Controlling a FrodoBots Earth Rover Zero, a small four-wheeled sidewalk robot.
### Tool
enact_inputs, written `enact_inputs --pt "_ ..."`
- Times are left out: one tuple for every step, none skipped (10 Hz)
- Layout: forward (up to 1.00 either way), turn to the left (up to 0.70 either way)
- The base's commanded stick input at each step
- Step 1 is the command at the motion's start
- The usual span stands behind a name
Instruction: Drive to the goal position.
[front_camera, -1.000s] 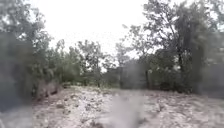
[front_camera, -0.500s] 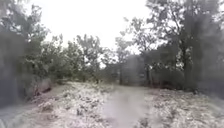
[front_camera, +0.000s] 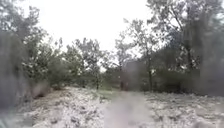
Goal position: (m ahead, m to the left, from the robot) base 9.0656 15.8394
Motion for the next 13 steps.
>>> enact_inputs --pt "0.85 0.00" --pt "0.85 0.00" --pt "0.85 0.00" --pt "0.85 0.00" --pt "0.85 0.00" --pt "0.85 0.00" --pt "0.85 0.00" --pt "0.85 0.00" --pt "0.85 0.00" --pt "0.85 0.00" --pt "0.85 0.00" --pt "0.85 0.00" --pt "0.85 0.00"
